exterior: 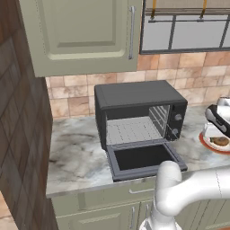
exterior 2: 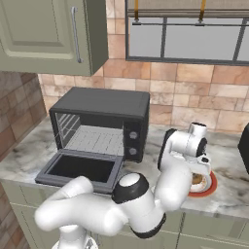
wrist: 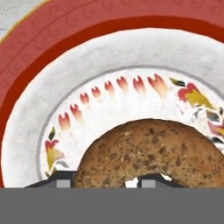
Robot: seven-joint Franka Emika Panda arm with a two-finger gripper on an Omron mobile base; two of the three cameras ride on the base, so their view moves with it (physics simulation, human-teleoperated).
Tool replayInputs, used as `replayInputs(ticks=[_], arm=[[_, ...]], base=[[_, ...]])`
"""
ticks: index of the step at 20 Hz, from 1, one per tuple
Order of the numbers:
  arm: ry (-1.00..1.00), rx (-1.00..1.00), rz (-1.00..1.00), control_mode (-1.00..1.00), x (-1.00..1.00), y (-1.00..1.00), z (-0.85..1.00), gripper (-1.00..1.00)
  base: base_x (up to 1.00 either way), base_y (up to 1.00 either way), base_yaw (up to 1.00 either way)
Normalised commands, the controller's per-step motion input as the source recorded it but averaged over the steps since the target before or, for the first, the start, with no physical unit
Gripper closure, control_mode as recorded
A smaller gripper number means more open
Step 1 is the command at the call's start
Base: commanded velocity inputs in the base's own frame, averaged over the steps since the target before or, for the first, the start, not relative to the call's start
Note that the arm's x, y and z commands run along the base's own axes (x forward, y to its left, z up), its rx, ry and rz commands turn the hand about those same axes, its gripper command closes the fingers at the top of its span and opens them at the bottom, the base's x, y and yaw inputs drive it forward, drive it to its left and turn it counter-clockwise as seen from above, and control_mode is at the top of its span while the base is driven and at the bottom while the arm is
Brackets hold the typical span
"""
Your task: Pick up the bagel from the plate, place it on the toaster oven rack, close the door, and set the timer.
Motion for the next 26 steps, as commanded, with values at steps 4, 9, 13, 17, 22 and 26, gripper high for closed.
replayInputs(ticks=[4,9,13,17,22,26], arm=[[0.0,0.09,0.01,-1.0,-0.38,0.0,0.24,1.0],[0.01,0.01,0.3,-1.0,-0.56,0.0,0.74,1.0],[0.06,0.03,0.48,-1.0,-0.12,0.25,0.95,1.0],[0.08,0.0,0.46,-1.0,0.0,0.64,0.8,1.0],[0.04,0.0,0.47,-1.0,-0.07,0.63,0.68,1.0],[0.04,0.07,0.46,-1.0,-0.39,0.41,0.53,1.0]], base=[[0.0,0.0,0.0],[0.0,0.0,0.0],[0.0,0.0,0.0],[0.0,0.0,0.0],[0.0,0.0,0.0],[0.0,0.0,0.0]])
